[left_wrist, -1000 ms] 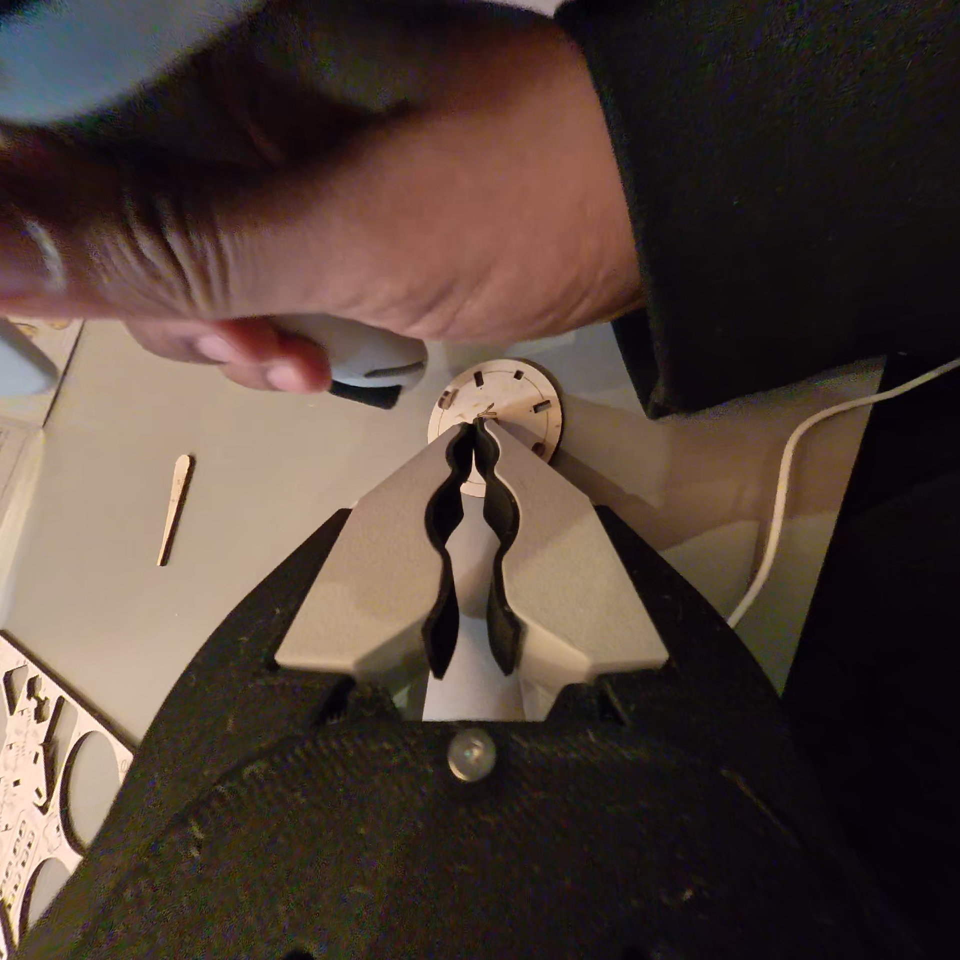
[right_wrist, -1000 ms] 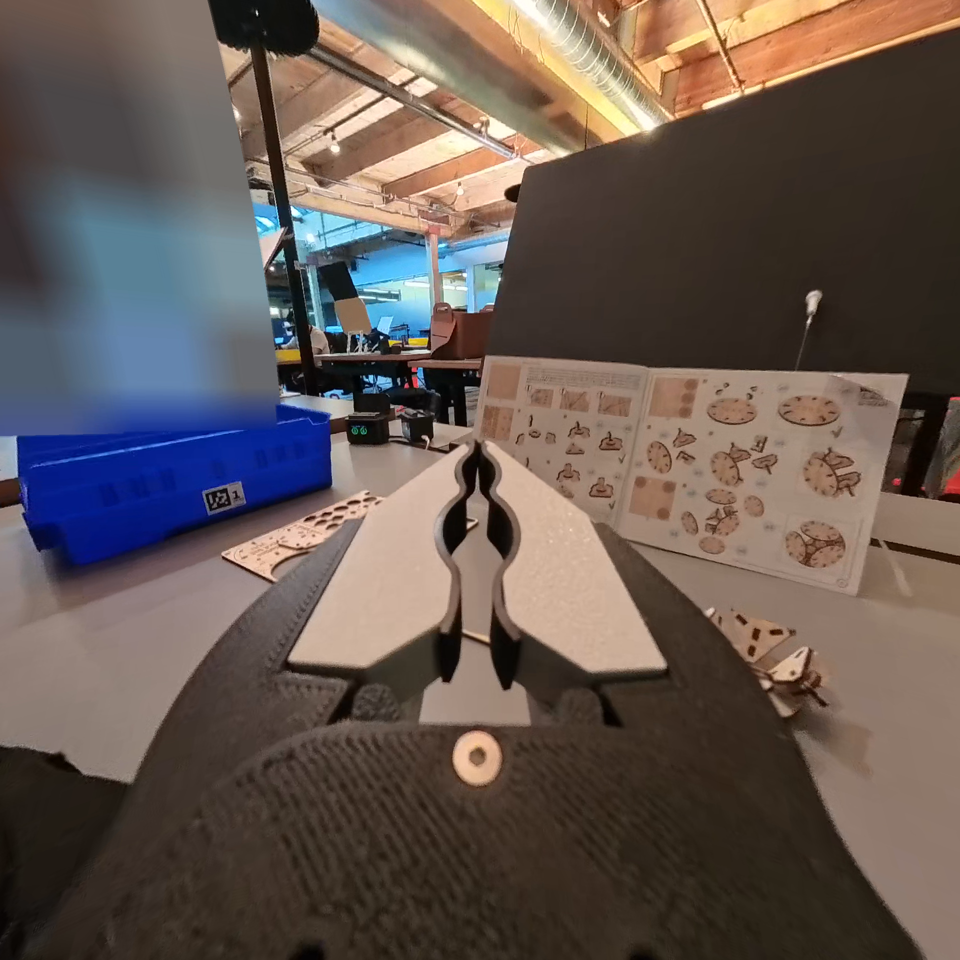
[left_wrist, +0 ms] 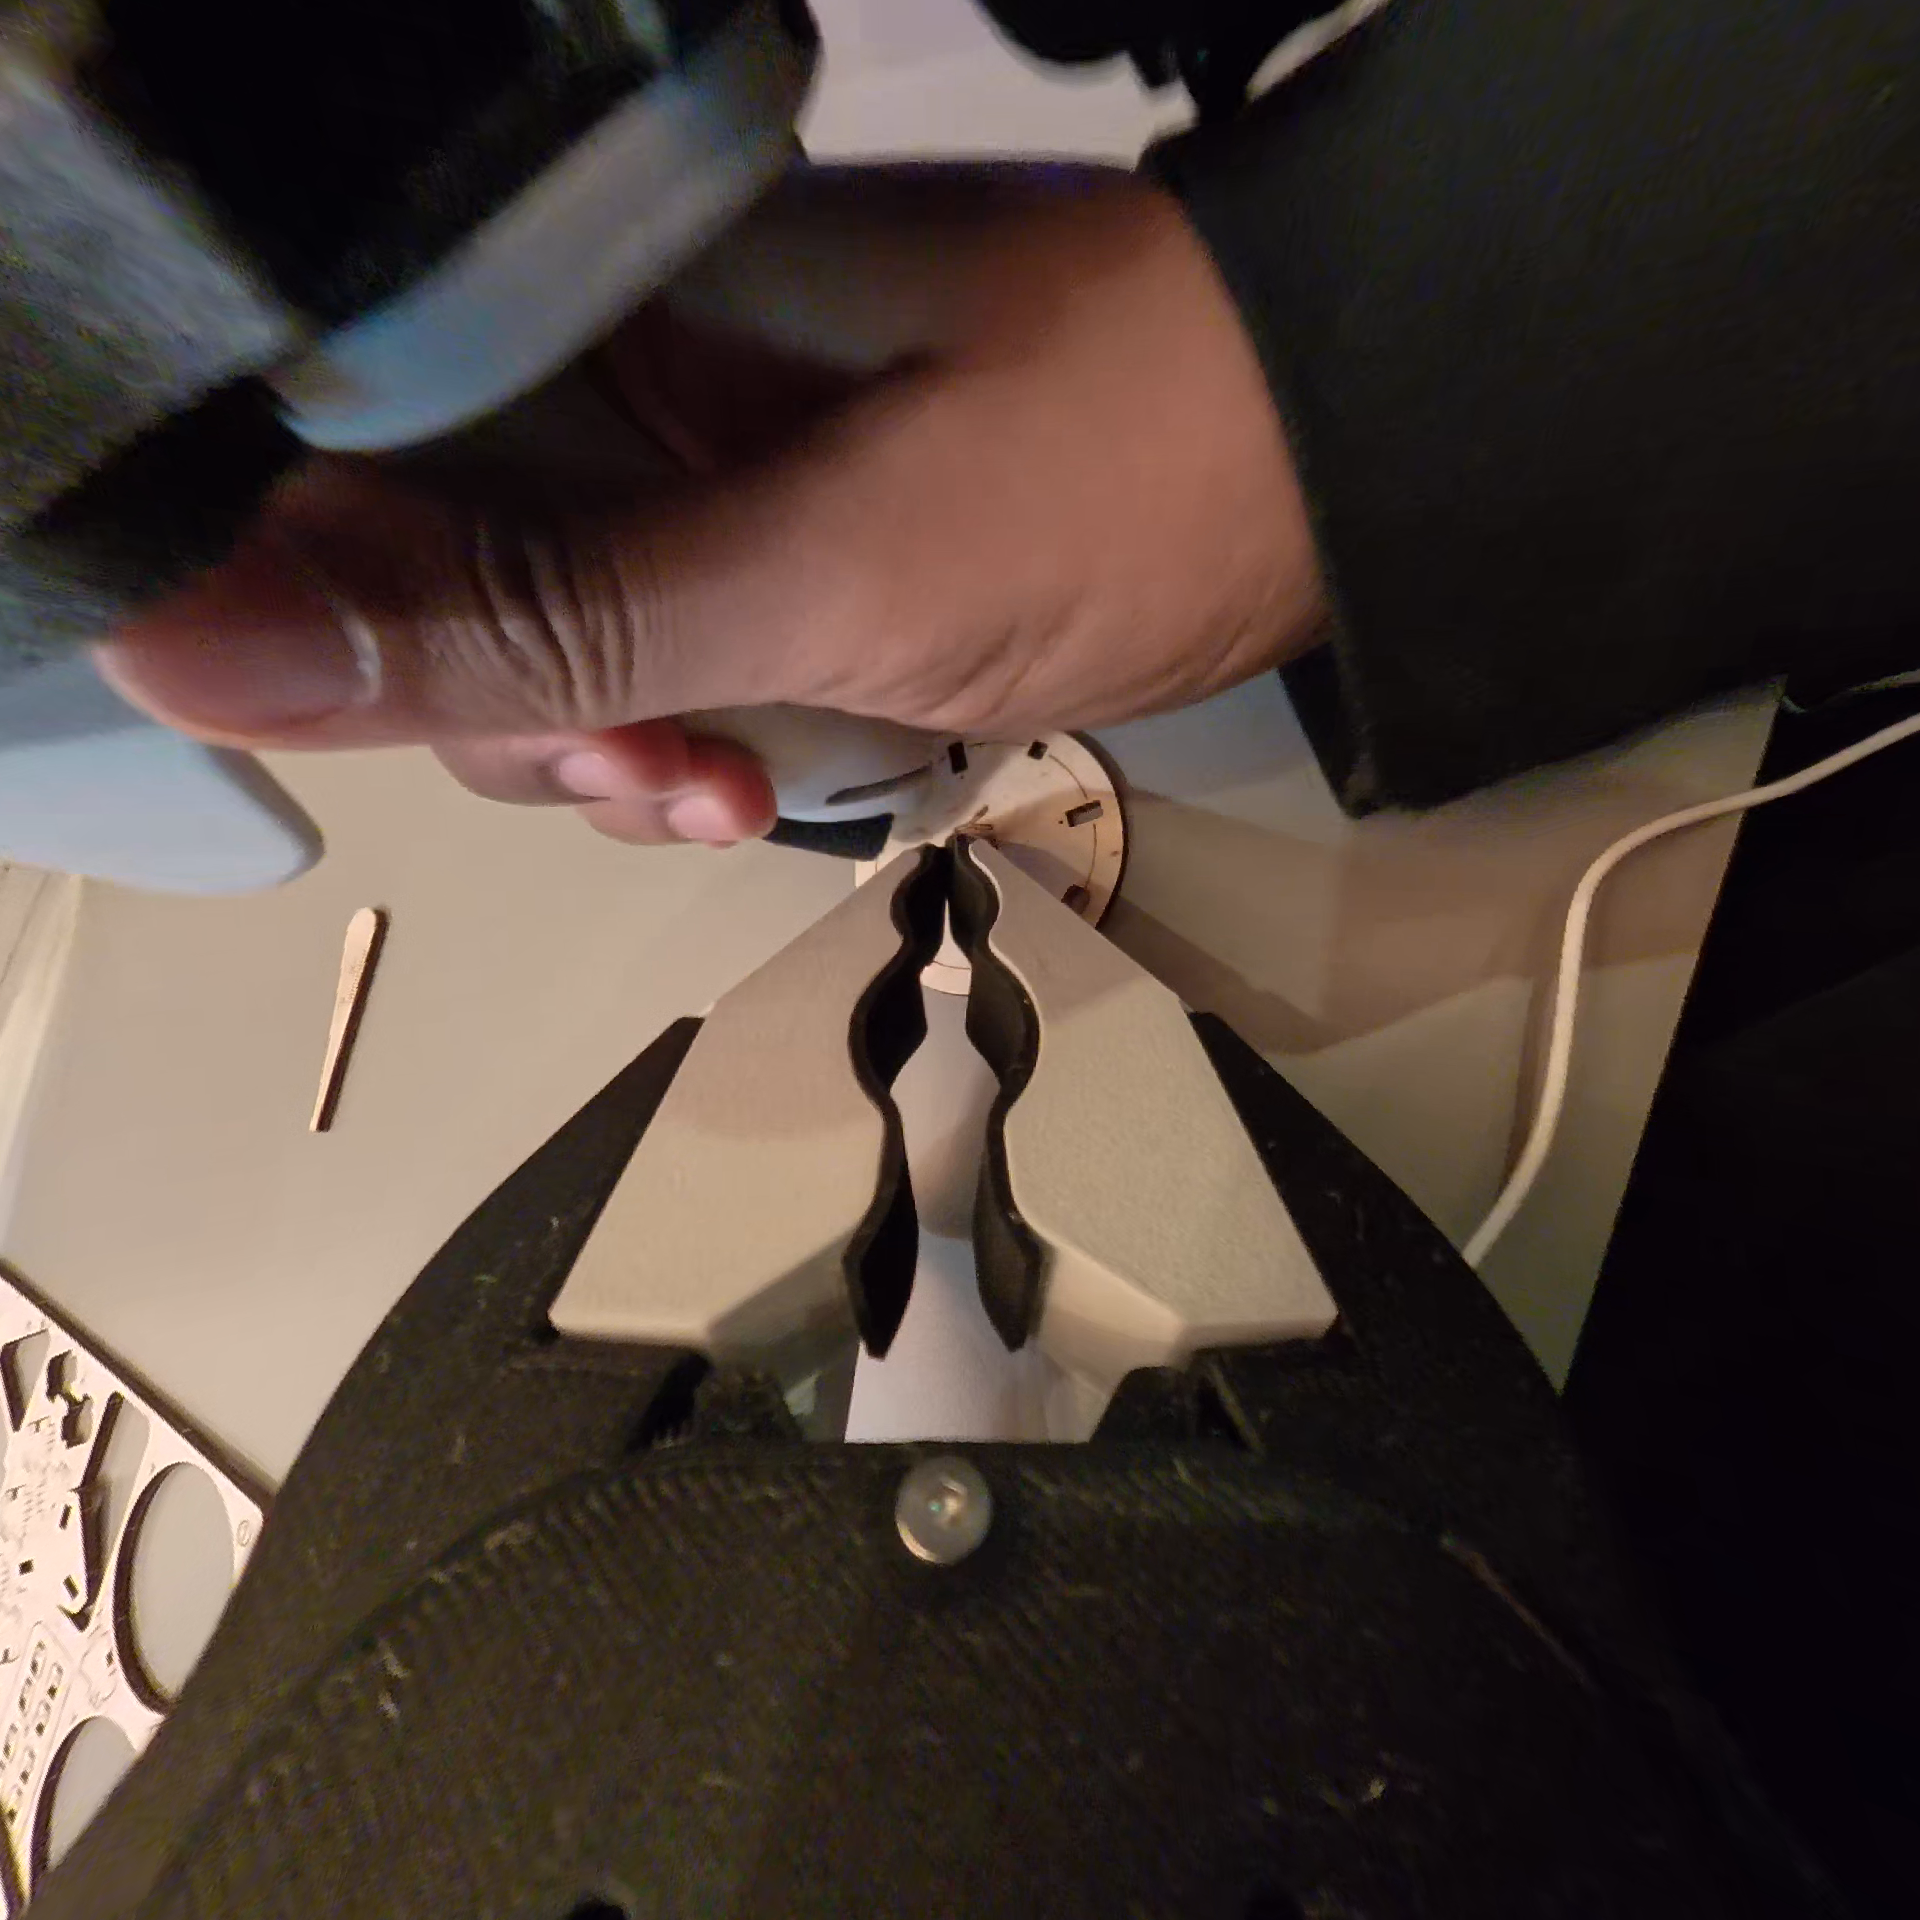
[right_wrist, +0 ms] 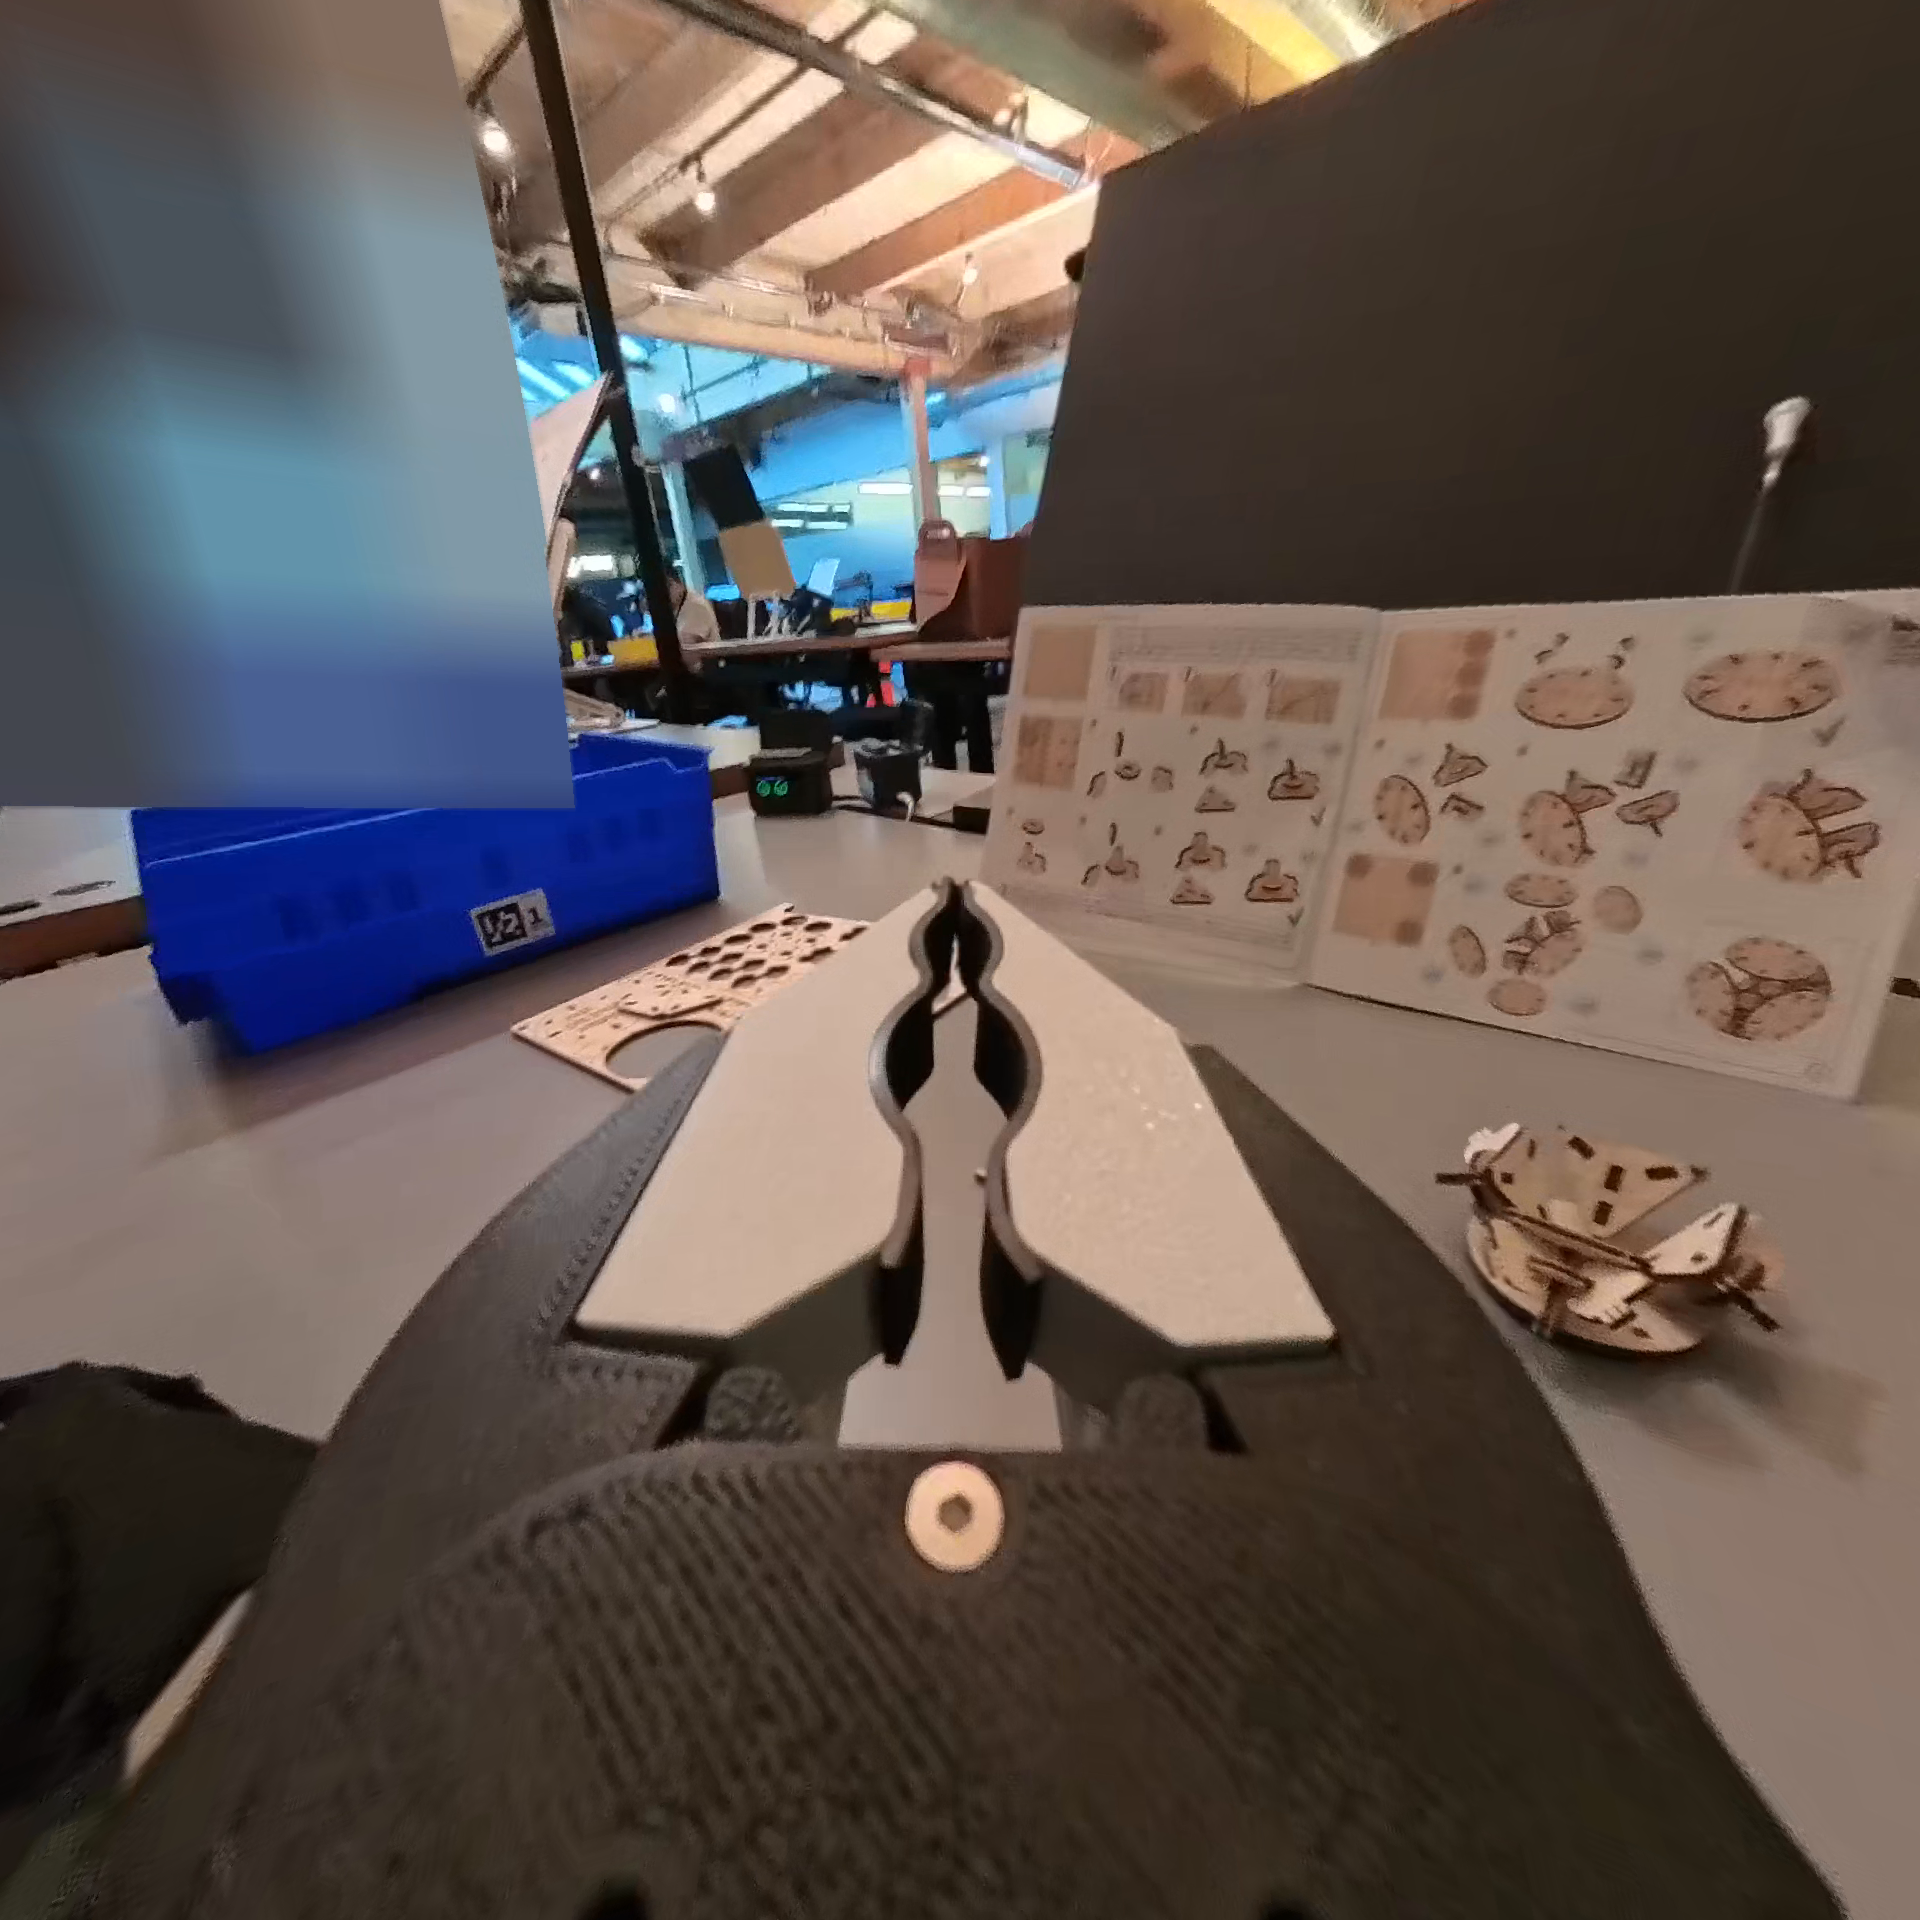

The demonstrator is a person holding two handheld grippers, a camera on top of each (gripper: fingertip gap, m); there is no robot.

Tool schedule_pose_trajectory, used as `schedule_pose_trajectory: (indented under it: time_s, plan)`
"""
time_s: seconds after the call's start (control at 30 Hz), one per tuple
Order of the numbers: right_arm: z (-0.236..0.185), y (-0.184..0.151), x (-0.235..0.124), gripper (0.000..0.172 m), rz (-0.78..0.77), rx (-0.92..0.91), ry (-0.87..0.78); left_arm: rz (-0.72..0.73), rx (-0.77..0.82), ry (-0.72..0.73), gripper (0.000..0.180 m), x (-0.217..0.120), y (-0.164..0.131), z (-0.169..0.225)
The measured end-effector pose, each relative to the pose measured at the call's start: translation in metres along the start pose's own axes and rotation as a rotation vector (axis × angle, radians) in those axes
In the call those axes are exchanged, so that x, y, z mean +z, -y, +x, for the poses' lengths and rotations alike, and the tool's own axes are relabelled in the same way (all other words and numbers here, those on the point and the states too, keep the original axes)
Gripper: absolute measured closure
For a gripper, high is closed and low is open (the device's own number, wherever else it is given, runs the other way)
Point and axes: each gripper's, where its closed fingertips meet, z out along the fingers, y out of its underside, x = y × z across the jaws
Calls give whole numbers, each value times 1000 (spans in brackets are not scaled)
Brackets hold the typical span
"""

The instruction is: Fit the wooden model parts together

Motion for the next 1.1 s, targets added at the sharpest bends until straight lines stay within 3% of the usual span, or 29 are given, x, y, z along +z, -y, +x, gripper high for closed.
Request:
schedule_pose_trajectory:
  time_s: [0.13,0.3,0.4,0.47,0.57,0.67,0.83,1.1]
  plan:
    - [14,26,-1,172,63,-17,-38,0,10,10,178,0,0,0]
    - [9,-2,-3,172,-17,-12,-22,0,3,4,178,0,0,0]
    - [13,8,-9,172,-48,-62,-23,0,5,6,178,0,0,0]
    - [11,1,-14,172,-160,-95,49,0,5,6,178,0,0,0]
    - [-17,-47,-46,131,-546,-71,358,0,0,2,178,0,0,0]
    - [-19,-78,-87,140,-839,3,484,0,3,4,178,0,0,0]
    - [-5,-97,-126,141,-1109,-123,486,0,3,5,178,0,0,0]
    - [-4,-111,-133,150,-1310,-395,536,0,17,21,179,0,0,0]
